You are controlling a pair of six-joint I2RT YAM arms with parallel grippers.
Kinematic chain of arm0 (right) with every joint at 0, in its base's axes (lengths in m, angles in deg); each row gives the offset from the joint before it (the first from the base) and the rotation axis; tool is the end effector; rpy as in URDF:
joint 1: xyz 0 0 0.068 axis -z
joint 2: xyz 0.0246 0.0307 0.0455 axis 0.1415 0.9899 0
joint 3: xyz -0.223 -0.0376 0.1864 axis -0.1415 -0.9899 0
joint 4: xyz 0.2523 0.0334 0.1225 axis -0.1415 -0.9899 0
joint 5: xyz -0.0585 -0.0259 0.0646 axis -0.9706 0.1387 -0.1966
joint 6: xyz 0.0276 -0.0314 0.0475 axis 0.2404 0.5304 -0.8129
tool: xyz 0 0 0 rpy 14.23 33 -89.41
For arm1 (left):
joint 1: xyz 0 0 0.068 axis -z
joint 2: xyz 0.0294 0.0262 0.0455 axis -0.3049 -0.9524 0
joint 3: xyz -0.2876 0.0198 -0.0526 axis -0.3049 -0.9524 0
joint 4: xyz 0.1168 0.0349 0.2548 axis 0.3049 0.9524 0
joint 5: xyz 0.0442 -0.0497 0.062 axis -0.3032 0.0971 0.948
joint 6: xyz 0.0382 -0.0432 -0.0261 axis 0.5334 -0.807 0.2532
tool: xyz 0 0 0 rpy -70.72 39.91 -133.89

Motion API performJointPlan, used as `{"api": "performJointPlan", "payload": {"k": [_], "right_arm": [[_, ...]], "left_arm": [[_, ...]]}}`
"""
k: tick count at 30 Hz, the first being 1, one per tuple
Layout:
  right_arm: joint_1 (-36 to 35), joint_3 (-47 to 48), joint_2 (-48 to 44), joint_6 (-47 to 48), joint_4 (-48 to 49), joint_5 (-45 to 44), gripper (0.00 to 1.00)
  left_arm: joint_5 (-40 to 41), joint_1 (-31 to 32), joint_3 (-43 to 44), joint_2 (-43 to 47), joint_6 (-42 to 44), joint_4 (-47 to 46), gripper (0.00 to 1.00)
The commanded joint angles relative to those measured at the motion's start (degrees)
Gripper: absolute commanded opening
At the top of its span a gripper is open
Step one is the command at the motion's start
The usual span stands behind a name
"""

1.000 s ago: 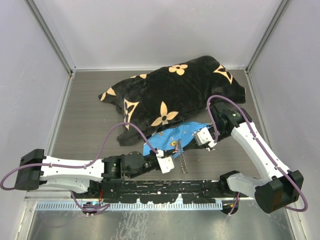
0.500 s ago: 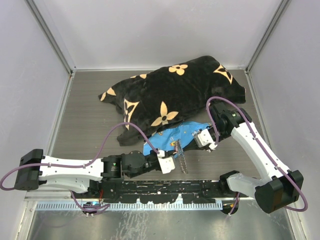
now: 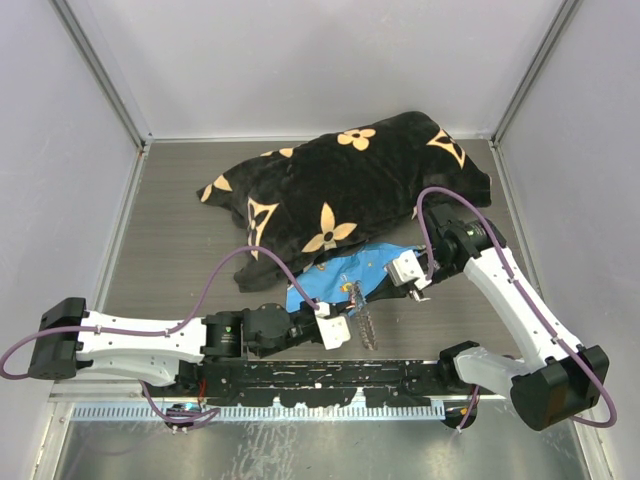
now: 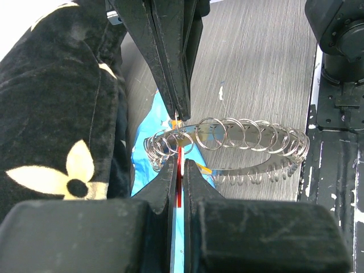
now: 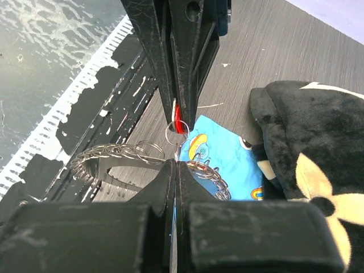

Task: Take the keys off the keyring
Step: Remove the key from the keyring.

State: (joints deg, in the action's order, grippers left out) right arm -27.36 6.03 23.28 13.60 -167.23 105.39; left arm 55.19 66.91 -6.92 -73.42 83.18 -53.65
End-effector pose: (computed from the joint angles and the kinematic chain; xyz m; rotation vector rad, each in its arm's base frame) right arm 0.1518 0.1017 0.3253 -1.8151 0.9100 1.0078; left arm 0.0407 -0.2743 0.2934 1.2512 1.2012 -0.5289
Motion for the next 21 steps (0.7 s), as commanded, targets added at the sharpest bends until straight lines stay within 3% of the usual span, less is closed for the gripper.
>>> {"api": "performJointPlan", "payload": {"k": [1,21], "right_arm": [[1.2,0.3,-1.4,-8.0,4.5,0.6,0.01],[1.3,0.7,-1.9,-30.0,16.3,-1.1,0.01]], "left_arm": [[1.0,0.8,2.3,2.1,-0.8,-1.5,0.00],[0.7,1.2,1.7,0.4,-2.0,-2.0,0.00]]}}
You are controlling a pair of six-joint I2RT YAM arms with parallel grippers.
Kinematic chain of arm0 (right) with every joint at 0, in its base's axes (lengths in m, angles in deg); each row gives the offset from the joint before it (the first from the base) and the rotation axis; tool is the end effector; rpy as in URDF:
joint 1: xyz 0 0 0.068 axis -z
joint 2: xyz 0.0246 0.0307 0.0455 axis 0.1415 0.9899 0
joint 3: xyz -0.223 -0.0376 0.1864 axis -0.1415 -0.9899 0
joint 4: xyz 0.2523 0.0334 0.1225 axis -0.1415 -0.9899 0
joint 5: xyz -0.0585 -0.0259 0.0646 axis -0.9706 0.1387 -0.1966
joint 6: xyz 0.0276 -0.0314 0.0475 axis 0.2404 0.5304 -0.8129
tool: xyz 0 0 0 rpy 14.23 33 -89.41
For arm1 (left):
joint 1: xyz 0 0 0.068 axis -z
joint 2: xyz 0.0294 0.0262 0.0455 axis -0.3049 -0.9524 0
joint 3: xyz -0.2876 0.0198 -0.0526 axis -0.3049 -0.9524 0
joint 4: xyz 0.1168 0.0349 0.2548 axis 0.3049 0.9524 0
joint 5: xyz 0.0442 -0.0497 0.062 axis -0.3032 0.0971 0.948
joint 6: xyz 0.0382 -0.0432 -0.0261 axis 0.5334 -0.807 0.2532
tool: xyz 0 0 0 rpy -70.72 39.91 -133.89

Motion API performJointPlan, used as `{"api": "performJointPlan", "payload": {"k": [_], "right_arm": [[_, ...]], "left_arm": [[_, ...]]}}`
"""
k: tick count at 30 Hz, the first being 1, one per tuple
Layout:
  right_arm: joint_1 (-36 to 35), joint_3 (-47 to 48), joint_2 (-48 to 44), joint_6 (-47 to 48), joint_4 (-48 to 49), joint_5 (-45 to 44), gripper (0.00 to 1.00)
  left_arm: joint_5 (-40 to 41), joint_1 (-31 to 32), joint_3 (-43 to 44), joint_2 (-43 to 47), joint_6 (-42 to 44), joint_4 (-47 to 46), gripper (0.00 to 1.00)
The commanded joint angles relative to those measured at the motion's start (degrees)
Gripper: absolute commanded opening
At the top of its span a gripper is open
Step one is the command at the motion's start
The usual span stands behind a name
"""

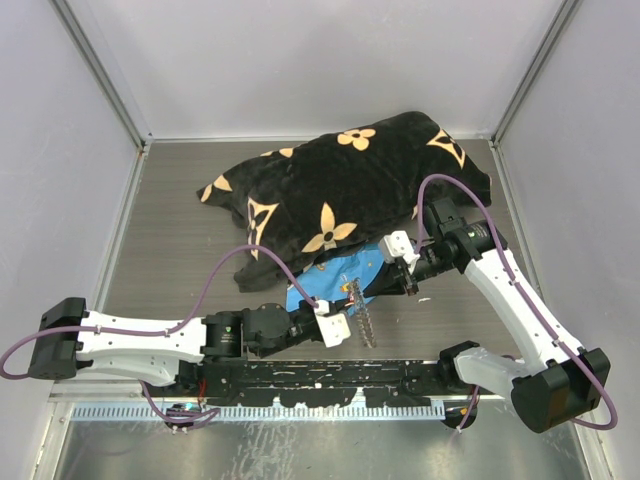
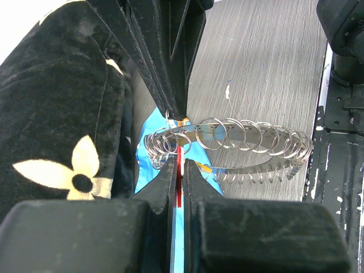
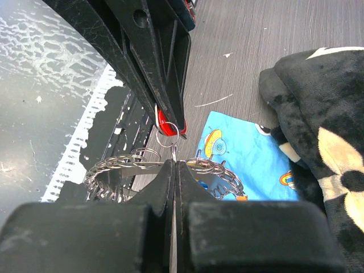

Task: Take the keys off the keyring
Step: Remove the key from the keyring.

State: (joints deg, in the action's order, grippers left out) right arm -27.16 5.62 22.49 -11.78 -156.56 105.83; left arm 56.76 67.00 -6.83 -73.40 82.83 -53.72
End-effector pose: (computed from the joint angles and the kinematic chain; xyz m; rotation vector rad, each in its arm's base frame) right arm 0.1643 0.1055 0.3294 -1.6673 1.1836 1.1302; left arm 0.0415 -0.2739 0.2943 1.2291 1.2152 -0.5133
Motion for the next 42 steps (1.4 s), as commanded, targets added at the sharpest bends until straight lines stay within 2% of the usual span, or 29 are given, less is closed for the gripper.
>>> {"api": "performJointPlan", "payload": {"k": [1,25,42], "right_arm": [[1.1,1.1,-1.1,-5.1,5.9,-1.5,0.01],[1.6,1.1,-1.6,-10.7,9.6,-1.9,0.01],[1.7,0.2,-2.0,-10.7,9.5,1.0,0.01]], "left_arm": [[-0.9,1.1,1.4,0.3,-1.8,-2.1,0.00],[0.3,1.0,-1.0,-2.6,-3.5,-4.5,0.00],[1.1,0.1,-2.1,-6.4,-3.9,-7.8,0.00]]}}
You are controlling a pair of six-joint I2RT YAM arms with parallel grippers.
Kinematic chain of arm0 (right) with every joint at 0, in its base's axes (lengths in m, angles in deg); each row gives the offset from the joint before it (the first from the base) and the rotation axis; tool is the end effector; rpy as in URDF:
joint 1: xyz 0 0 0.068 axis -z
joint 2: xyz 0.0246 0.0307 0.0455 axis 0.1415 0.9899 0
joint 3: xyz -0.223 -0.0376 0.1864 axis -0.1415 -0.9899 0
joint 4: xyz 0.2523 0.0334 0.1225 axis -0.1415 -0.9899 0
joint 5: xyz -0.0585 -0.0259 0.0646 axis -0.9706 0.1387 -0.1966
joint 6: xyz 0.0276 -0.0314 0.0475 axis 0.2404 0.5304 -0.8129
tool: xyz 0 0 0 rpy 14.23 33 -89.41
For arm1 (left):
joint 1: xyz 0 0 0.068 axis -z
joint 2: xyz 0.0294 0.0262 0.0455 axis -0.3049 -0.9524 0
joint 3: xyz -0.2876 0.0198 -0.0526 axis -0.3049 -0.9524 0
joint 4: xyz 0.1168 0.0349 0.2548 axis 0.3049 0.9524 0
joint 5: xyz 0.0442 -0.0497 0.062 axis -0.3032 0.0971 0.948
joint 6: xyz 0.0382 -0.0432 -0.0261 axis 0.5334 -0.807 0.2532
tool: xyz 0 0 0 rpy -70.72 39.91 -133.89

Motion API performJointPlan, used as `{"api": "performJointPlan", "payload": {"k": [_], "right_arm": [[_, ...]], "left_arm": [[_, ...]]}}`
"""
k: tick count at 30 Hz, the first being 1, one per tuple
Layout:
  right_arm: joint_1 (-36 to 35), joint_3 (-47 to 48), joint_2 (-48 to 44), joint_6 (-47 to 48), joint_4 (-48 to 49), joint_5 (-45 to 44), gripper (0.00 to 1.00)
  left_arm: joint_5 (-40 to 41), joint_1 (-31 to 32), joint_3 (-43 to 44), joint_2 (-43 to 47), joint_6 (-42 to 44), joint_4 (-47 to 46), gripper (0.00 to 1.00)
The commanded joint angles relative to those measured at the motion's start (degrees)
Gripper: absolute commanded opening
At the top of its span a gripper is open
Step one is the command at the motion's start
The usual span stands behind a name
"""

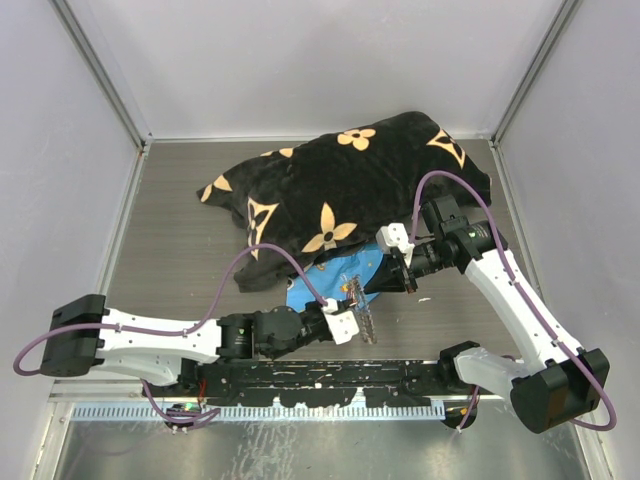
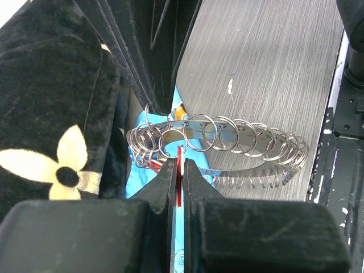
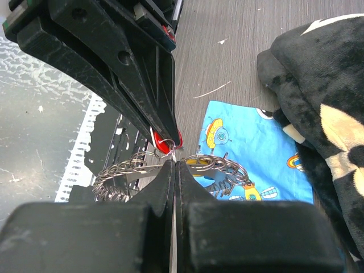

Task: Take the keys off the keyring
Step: Remove the key from the keyring.

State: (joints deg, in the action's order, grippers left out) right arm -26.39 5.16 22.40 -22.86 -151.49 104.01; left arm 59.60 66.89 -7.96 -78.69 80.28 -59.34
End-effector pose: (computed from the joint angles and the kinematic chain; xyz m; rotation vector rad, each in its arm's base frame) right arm 0.1728 0.1051 0.3287 -1.5940 1.3298 1.1494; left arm 0.0456 -0.2884 0.2741 1.1823 1.2730 -0.4965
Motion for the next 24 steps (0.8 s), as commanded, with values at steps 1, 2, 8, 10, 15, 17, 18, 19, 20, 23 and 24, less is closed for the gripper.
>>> {"api": "performJointPlan", "payload": {"k": [1,2,8,10,15,17,18,19,20,23,24], "right_arm": [[1.0,0.6,-2.0,0.5,4.3,3.0,0.01],[1.0,0.5,-2.1,0.7,4.3,3.2,0.01],[1.0,0.1,-2.0,2.5,3.0,4.2,0.01],[1.0,-0.1,-2.1,2.8,2.8,4.5,0.01],[1.2,-0.8,-2.2,4.6,1.8,5.9,0.01],[1.4,-1.2,-2.3,5.2,1.5,6.8,0.01],[1.6,-1.5,-2.4,5.5,1.4,7.3,0.01],[1.7,-1.7,-2.4,5.9,1.2,7.9,0.01],[1.8,-2.0,-2.4,6.9,0.8,8.5,0.01],[2.2,-2.9,-2.5,9.9,-0.6,10.6,0.01],[2.3,-3.1,-2.5,10.8,-0.9,11.2,0.01]], "left_arm": [[-1.8,0.1,-1.0,-1.4,-1.5,-2.4,0.00],[-1.8,0.0,-1.1,-1.8,-1.6,-2.7,0.00],[-1.2,-0.6,-1.8,-2.0,-2.2,-4.2,0.00],[-1.4,-0.5,-2.1,-1.0,-2.4,-4.6,0.04],[-4.2,-0.5,-5.7,4.4,-3.8,-7.3,0.26],[-5.4,-0.5,-7.7,8.0,-4.9,-8.3,0.31],[-5.8,-0.5,-8.6,9.5,-5.4,-9.0,0.33],[-6.3,-0.5,-9.5,11.1,-5.9,-9.6,0.35],[-6.8,-0.6,-10.3,12.6,-6.3,-10.2,0.36],[-7.5,-0.6,-11.6,15.8,-7.0,-11.9,0.39],[-8.0,-0.7,-11.5,16.4,-7.1,-12.2,0.39]]}}
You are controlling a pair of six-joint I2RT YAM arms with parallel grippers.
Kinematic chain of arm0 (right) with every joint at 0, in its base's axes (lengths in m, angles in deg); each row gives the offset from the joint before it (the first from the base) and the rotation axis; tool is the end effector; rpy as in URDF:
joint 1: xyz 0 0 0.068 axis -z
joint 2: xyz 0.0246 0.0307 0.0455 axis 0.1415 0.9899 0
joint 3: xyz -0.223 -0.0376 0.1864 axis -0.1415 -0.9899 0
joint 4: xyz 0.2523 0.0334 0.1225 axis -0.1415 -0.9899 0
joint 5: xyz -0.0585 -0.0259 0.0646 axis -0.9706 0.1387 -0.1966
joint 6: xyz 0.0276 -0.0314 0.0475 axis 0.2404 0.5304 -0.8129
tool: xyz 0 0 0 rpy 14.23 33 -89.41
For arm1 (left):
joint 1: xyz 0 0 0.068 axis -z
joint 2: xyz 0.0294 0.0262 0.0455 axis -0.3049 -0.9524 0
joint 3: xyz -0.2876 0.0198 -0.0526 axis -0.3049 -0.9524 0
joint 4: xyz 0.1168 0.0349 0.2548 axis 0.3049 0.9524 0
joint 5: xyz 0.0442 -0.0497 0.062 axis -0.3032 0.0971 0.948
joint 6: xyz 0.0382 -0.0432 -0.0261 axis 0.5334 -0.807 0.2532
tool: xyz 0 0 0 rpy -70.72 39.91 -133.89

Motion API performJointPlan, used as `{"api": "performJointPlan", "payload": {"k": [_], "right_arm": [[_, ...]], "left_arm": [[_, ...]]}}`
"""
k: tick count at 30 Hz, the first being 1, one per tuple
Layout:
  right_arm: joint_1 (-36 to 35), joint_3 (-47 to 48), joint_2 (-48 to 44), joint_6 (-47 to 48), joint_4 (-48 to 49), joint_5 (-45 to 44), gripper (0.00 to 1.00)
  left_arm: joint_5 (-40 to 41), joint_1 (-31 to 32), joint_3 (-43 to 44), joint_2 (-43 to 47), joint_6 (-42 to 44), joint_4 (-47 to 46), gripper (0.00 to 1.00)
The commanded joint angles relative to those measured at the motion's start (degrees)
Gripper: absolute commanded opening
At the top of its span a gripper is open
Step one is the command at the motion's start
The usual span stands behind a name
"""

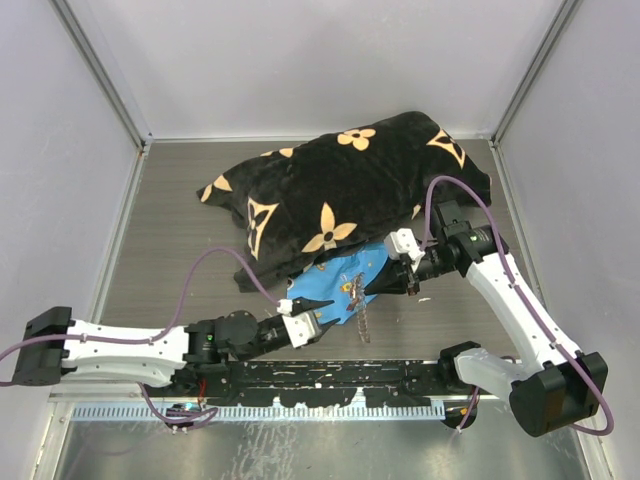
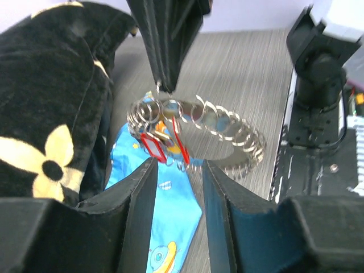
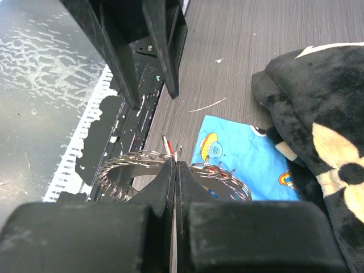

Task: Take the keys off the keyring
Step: Remove the key from the keyring.

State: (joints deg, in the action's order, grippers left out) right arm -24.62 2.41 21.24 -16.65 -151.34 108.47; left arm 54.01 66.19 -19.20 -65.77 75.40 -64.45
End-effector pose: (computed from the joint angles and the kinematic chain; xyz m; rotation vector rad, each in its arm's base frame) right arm 0.1685 0.0987 0.3210 -1.5806 1.2130 1.1521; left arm 0.0393 -0.2375 0.2652 1.0942 1.2318 -0.6892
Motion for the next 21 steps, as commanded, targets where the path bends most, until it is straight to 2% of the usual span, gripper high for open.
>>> {"api": "performJointPlan", "payload": {"k": [1,7,11,15,21], "right_arm": [[0.6,-0.6,-1.3,5.2,-1.4,7.4,0.01],[1.0,-2.0,-1.6,7.3,-1.9,10.8,0.01],[1.1,-2.6,-1.7,7.6,-1.7,11.8,0.01],[1.2,-3.1,-2.1,7.6,-1.4,12.0,0.01],[1.2,-3.3,-2.1,7.7,-1.2,12.3,0.01]], "left_arm": [[-2.9,-0.2,0.0,3.9,-2.4,-7.3,0.39],[-7.9,-2.8,1.9,1.8,-4.3,-10.5,0.39],[-12.0,-6.3,2.9,0.2,-8.0,-12.6,0.33],[-14.4,-8.8,4.1,-1.5,-10.2,-14.0,0.31],[-16.7,-9.8,5.6,-5.2,-11.7,-16.6,0.27]]}}
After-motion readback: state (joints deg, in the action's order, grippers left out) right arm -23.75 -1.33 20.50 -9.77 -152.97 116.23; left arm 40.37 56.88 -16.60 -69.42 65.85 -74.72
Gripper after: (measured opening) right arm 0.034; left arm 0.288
